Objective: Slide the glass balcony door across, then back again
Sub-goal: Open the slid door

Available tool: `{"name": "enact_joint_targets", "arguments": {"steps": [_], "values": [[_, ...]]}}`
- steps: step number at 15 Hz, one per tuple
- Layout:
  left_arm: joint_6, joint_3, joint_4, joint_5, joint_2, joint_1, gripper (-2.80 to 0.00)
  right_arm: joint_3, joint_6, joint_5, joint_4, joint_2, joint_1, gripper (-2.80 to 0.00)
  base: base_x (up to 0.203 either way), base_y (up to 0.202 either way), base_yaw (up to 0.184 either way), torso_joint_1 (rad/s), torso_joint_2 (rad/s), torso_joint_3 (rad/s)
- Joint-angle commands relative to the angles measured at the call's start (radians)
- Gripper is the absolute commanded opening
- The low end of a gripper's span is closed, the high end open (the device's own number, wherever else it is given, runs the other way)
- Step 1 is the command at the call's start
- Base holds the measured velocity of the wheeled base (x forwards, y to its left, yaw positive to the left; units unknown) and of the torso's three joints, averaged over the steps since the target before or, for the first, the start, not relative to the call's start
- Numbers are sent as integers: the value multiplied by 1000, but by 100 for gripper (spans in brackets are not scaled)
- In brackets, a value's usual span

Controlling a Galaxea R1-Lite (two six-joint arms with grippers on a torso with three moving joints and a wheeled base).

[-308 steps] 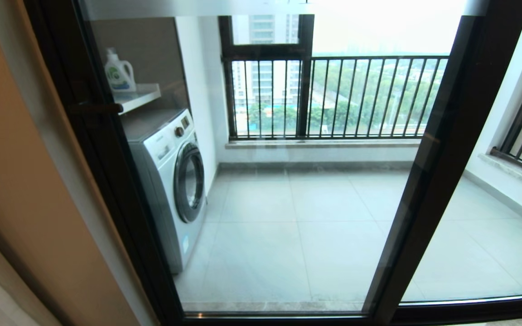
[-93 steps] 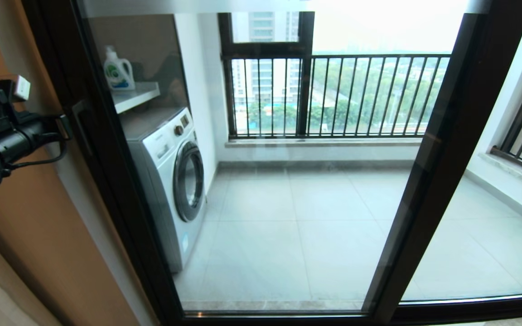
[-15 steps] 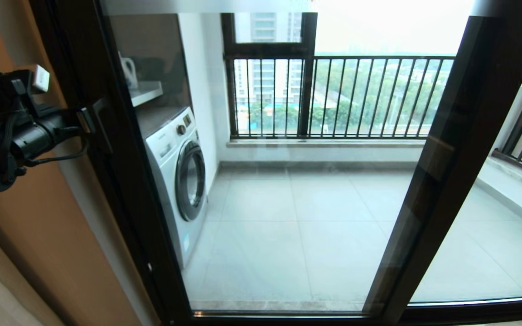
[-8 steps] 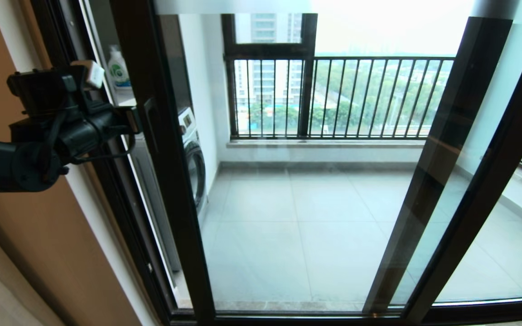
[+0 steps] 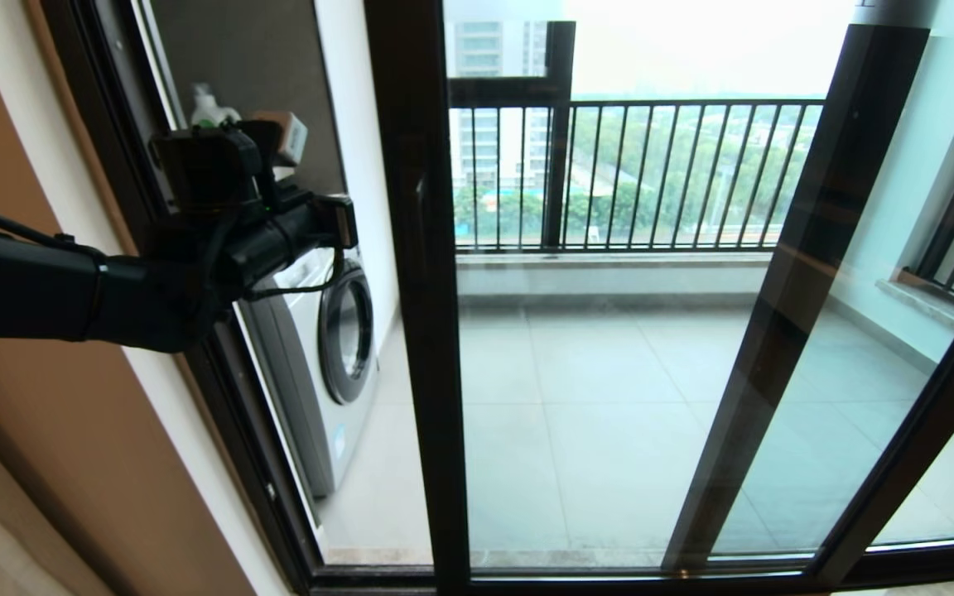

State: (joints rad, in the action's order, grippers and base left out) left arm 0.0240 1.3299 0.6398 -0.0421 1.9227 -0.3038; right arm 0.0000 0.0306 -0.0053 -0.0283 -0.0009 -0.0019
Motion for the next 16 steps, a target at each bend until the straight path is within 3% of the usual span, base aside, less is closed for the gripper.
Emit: {"name": "enact_joint_targets", "arguments": {"steps": [1,7,12,16], "values": [[1,25,-5,-16,35,-45,-280,11,0,-1,-1,-1,0,-280,0,0,0,0,0,0],[22,91,-8,-70,96,-150,-280,11,0,-1,-1,0,0,-280,0,0,0,0,0,0],[20,59,-6,-91,65,-156,-280,11,0,-1,-1,-1,0,-280,0,0,0,0,0,0],[17,-47,-3,-88,-44,-155,-280,11,0,-1,-1,-1,0,-280,0,0,0,0,0,0]]}}
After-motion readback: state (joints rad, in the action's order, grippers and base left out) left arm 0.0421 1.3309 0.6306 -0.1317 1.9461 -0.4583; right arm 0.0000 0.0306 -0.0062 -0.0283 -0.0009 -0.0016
